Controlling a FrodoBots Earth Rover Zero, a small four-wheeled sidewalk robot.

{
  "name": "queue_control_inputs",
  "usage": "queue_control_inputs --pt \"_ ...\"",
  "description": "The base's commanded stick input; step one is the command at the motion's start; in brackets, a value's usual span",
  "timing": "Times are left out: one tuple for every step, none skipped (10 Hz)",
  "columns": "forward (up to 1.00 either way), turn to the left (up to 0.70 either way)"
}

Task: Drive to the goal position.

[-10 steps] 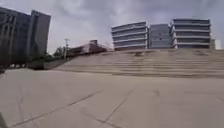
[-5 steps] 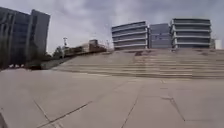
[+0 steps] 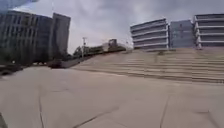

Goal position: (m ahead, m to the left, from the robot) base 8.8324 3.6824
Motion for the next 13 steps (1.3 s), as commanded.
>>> queue_control_inputs --pt "1.00 0.40" --pt "1.00 0.21" --pt "1.00 0.00" --pt "1.00 0.00" --pt "1.00 0.00" --pt "1.00 0.00" --pt "1.00 0.00" --pt "1.00 0.00" --pt "1.00 0.00" --pt "1.00 0.00" --pt "1.00 0.00" --pt "1.00 0.00" --pt "1.00 0.00"
